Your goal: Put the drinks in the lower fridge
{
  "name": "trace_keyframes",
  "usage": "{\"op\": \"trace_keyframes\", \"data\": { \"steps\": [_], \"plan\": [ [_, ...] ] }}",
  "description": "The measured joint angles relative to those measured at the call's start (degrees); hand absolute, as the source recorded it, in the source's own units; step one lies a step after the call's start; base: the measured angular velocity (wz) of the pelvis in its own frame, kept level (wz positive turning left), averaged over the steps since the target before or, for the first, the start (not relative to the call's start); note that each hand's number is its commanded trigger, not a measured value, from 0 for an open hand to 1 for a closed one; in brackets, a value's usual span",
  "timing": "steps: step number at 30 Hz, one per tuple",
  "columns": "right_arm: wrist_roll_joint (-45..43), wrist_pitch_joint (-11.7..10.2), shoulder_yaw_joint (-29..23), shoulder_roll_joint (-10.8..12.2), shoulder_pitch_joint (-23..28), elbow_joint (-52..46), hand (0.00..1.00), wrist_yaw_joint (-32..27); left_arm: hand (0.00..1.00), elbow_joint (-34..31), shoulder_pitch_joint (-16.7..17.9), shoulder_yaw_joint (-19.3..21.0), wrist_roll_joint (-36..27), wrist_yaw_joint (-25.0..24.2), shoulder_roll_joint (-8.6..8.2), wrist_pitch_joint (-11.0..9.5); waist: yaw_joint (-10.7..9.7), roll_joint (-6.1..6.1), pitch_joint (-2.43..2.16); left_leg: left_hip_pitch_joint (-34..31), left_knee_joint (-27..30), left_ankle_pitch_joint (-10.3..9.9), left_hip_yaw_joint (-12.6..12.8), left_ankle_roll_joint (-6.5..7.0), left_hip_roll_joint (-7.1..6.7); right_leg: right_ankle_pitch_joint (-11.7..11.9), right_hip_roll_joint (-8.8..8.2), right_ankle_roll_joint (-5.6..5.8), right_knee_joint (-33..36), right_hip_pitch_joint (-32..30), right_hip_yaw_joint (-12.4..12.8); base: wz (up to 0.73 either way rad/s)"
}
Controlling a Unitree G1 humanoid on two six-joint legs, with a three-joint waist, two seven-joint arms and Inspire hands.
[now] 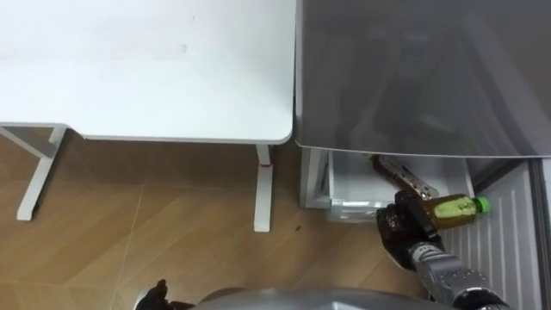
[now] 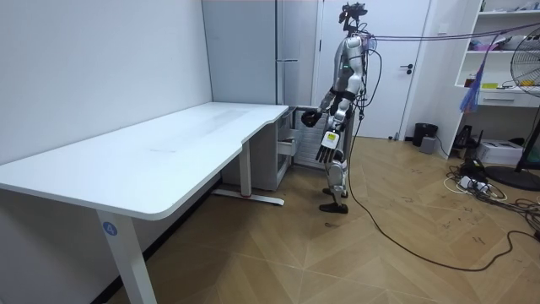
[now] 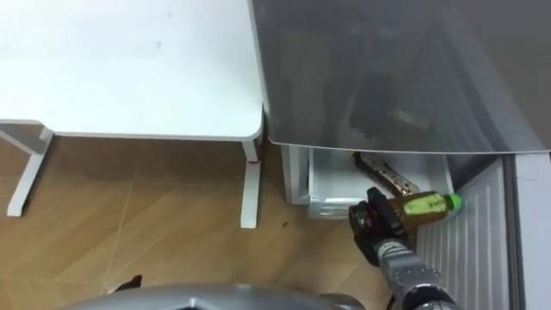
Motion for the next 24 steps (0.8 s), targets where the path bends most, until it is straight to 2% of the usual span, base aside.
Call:
{"op": "trace_keyframes", "data": {
  "steps": [5,8,15,16,17,18,24],
  "plan": [
    [-0.9,0.0,0.1,-1.3,-1.9,-0.1,1.0,0.8,0.0,0.0,1.9,0.8,3.0,-1.9,0.16,1.9,0.7,-0.21,0.06,-0.1,0.2,0.0,-0.2,-0.01,-0.04,-0.1,0.01,0.07,-0.1,-0.1,0.1,-0.01],
    [-1.4,0.0,0.0,-1.5,-2.1,-0.1,1.0,0.8,0.0,-0.1,2.5,1.4,3.0,-1.9,0.19,2.3,1.8,-0.74,-0.04,-0.1,0.5,0.0,-0.1,-0.01,-0.06,-0.1,-0.03,0.09,-0.3,0.1,0.0,0.0],
    [0.5,1.0,-1.8,-1.9,-3.9,-0.1,1.0,-1.1,0.0,-0.1,3.5,2.3,3.0,-1.8,0.3,3.0,2.6,-1.13,-0.15,0.0,0.3,0.0,-0.1,0.03,-0.17,-0.2,-0.16,0.22,-0.3,0.3,-0.1,0.0],
    [1.1,0.9,-1.8,-2.2,-4.1,-0.1,0.56,-1.4,0.0,-0.1,3.4,2.4,3.0,-1.8,0.42,3.1,2.6,-1.19,-0.11,0.0,0.3,0.0,-0.2,0.03,-0.16,-0.2,-0.16,0.23,-0.4,0.4,-0.1,0.0],
    [1.2,0.9,-1.8,-2.4,-4.1,-0.1,0.35,-1.6,0.0,-0.1,3.3,2.4,3.0,-1.8,0.5,3.2,2.6,-1.23,-0.08,0.0,0.3,0.0,-0.2,0.03,-0.17,-0.2,-0.16,0.23,-0.5,0.4,-0.2,0.0],
    [1.5,0.9,-1.8,-2.7,-4.3,-0.1,0.0,-1.9,0.0,-0.2,3.3,2.3,3.0,-1.8,0.64,3.2,2.6,-1.21,-0.1,0.0,0.2,0.0,-0.2,0.03,-0.19,-0.2,-0.15,0.23,-0.7,0.5,-0.2,0.0],
    [3.1,0.5,-1.7,-3.5,-4.9,-0.2,0.0,-3.5,0.0,-0.5,3.1,2.3,3.0,-2.1,1.02,3.6,2.6,-1.48,-0.03,-0.5,0.2,0.0,-0.2,0.03,-0.18,-0.2,-0.15,0.23,-0.7,0.0,-0.3,0.0]
  ]
}}
